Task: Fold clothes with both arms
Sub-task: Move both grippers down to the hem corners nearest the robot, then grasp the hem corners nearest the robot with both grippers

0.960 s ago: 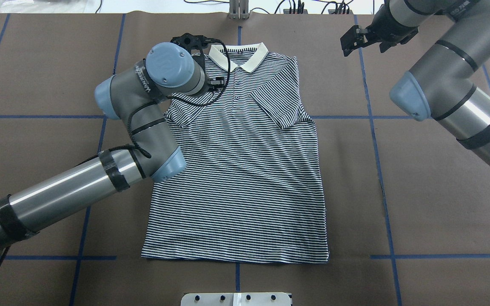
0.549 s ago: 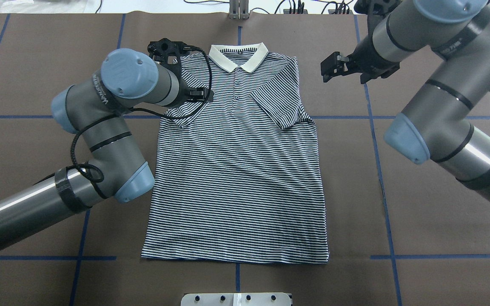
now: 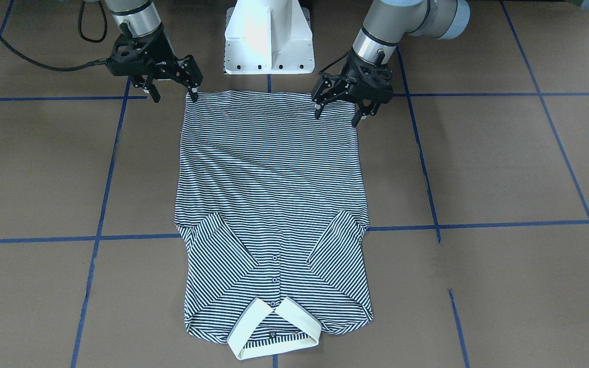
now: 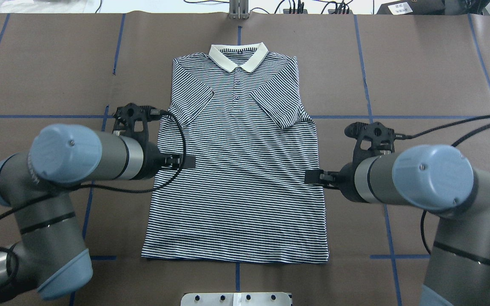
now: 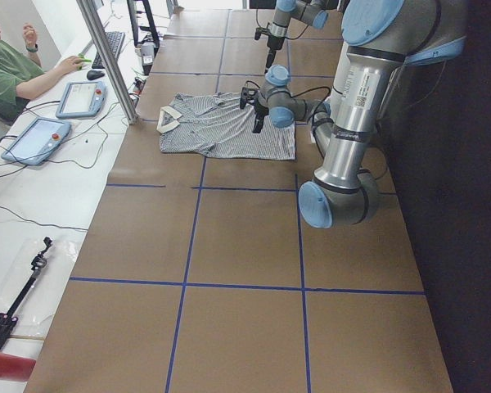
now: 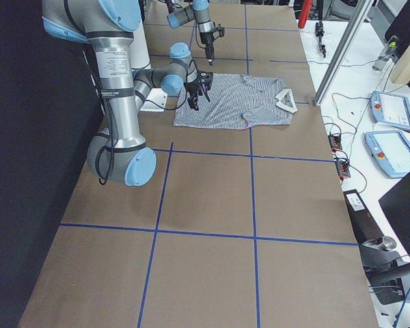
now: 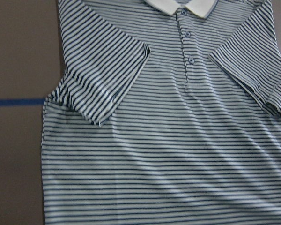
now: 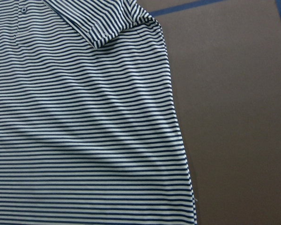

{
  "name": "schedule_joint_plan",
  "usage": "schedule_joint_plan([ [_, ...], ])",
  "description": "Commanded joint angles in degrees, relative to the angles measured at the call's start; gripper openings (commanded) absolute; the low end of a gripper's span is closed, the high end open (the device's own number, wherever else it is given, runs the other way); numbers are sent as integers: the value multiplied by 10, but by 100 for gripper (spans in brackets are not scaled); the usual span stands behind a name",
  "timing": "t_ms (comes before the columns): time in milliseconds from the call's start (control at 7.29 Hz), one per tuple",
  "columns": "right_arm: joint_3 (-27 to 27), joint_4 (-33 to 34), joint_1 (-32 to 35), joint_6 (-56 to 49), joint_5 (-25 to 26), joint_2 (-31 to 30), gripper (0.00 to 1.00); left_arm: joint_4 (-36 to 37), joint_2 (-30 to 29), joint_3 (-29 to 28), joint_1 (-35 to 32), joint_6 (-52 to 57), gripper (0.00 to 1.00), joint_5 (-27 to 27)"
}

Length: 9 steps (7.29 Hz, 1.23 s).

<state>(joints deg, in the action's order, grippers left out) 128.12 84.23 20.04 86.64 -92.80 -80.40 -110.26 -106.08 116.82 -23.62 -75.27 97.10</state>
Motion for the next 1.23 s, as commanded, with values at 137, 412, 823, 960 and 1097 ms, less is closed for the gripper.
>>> schedule_joint_plan([
  [137, 13, 1, -34, 19, 31, -11, 97, 1, 79, 35, 73, -63, 96, -53],
  [412, 14, 0, -35, 19, 32, -11, 98, 3, 79, 12, 94, -99, 72, -64],
  [823, 14, 0, -34, 19, 32, -11, 98, 3, 80, 3, 102, -102, 65, -74],
  [960, 13, 0, -35, 19, 32, -11, 98, 4, 81, 0, 112, -102, 65, -74],
  [1097, 13, 0, -34, 19, 32, -11, 98, 4, 81, -8, 122, -102, 65, -74],
])
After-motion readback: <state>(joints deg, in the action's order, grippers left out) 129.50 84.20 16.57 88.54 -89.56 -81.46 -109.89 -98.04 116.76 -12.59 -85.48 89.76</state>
